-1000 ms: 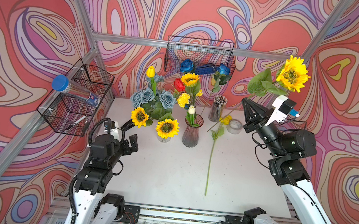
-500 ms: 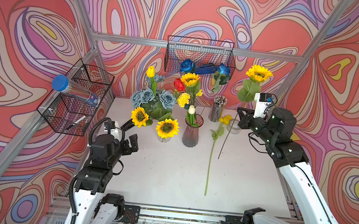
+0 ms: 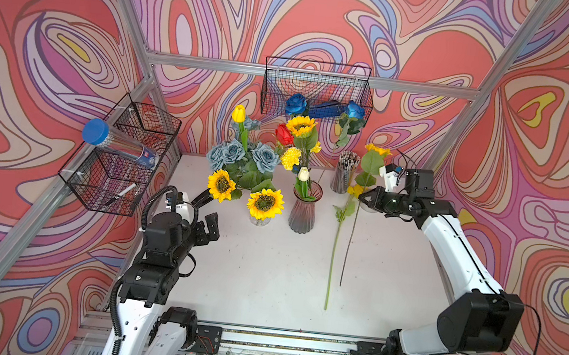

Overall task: Pick out yellow flowers from the vase
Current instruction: Place the flower at the center of the board.

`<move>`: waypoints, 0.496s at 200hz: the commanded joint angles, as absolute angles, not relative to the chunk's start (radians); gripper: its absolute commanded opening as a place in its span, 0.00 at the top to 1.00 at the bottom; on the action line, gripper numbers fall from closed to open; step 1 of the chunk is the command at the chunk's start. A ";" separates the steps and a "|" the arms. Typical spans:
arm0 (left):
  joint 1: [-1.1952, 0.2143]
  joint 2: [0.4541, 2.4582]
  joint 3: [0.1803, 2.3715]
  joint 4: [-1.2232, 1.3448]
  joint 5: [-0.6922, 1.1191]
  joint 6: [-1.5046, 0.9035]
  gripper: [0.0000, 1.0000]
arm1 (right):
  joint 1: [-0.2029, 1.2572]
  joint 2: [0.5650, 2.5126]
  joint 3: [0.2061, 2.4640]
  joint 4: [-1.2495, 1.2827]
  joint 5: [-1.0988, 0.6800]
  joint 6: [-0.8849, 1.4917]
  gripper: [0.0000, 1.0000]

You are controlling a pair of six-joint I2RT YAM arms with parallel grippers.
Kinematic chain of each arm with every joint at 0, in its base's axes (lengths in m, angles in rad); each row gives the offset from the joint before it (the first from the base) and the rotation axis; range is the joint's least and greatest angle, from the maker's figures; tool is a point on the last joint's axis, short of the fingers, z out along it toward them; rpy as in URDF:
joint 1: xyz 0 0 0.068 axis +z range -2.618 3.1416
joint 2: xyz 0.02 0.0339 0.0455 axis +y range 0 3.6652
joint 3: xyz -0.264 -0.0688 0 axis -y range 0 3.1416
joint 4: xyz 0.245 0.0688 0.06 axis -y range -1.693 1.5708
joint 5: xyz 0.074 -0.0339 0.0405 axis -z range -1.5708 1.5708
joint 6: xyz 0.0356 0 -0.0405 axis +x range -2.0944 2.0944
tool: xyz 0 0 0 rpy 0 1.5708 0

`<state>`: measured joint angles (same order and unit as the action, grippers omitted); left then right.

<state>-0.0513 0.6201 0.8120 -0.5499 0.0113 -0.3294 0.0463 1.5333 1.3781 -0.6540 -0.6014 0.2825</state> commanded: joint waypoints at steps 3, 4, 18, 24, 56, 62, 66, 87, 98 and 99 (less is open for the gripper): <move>-0.044 0.624 0.838 -0.565 0.017 -0.337 0.00 | 0.046 1.603 1.363 -0.669 -0.694 0.284 1.00; -0.044 0.624 0.838 -0.565 0.017 -0.337 0.00 | 0.046 1.608 1.363 -0.669 -0.696 0.284 1.00; -0.044 0.624 0.837 -0.565 0.016 -0.337 0.00 | 0.045 1.654 1.361 -0.656 -0.714 0.291 1.00; -0.044 0.625 0.837 -0.565 0.016 -0.337 0.00 | 0.047 1.674 1.358 -0.644 -0.719 0.295 1.00; -0.044 0.623 0.836 -0.566 0.012 -0.336 0.00 | 0.052 1.765 1.338 -0.588 -0.759 0.312 1.00; -0.044 0.623 0.837 -0.566 0.014 -0.336 0.00 | 0.057 1.804 1.339 -0.588 -0.762 0.306 1.00; -0.044 0.623 0.837 -0.566 0.013 -0.337 0.00 | 0.062 1.818 1.341 -0.589 -0.763 0.303 1.00; -0.044 0.624 0.838 -0.565 0.014 -0.336 0.00 | 0.100 1.895 1.376 -0.638 -0.737 0.258 1.00; -0.044 0.626 0.837 -0.566 0.013 -0.335 0.00 | 0.123 1.937 1.407 -0.682 -0.704 0.233 1.00; -0.044 0.625 0.837 -0.565 0.013 -0.335 0.00 | 0.125 1.940 1.409 -0.685 -0.701 0.231 1.00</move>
<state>-0.0513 0.6243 0.8120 -0.5499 0.0109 -0.3294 0.0731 1.8671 1.3563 -0.6231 -0.7273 0.2897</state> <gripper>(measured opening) 0.998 0.065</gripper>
